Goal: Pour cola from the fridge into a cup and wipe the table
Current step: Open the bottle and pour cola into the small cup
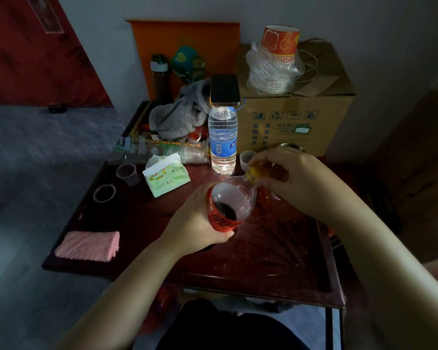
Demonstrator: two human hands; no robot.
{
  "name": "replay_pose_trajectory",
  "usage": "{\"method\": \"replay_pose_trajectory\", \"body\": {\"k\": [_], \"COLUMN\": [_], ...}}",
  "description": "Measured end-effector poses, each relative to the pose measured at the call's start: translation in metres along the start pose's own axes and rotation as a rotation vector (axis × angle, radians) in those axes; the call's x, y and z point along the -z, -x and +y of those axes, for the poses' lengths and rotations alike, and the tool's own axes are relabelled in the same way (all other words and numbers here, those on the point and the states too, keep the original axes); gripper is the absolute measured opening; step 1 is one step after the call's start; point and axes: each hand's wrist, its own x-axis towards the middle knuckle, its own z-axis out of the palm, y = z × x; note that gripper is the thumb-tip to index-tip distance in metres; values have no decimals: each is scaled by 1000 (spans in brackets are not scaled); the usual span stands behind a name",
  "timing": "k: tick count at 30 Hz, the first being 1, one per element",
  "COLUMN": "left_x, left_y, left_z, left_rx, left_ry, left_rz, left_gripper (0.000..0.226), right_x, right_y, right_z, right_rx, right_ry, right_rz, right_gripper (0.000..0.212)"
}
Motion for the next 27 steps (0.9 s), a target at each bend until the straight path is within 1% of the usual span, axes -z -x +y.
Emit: {"method": "replay_pose_trajectory", "body": {"k": [3, 6, 10, 13, 16, 21, 25, 27], "left_x": [0, -1, -3, -4, -4, 2, 6, 6], "left_y": [1, 3, 2, 0, -4, -17, -31, -39], "left_z": [-2, -2, -4, -10, -20, -34, -40, -43], "left_rx": [1, 0, 8, 31, 73, 123, 153, 173], "left_ry": [-1, -11, -8, -21, -76, -207, -316, -353], "left_rz": [-7, -9, -16, -29, -49, -120, -191, -220], "left_gripper": [92, 92, 91, 90, 92, 81, 76, 78], "right_x": [0, -1, -3, -7, -10, -20, -28, -31], "right_y": [2, 5, 8, 12, 22, 43, 58, 63], "right_z": [2, 0, 3, 15, 32, 56, 69, 73], "right_rx": [3, -10, -12, -57, -138, -225, -281, -298], "right_ry": [-37, -77, -115, -104, -68, 19, -2, -19], "right_rz": [-23, -16, 70, 142, 145, 116, 125, 137], "right_gripper": [30, 28, 24, 29, 31, 28, 27, 26]}}
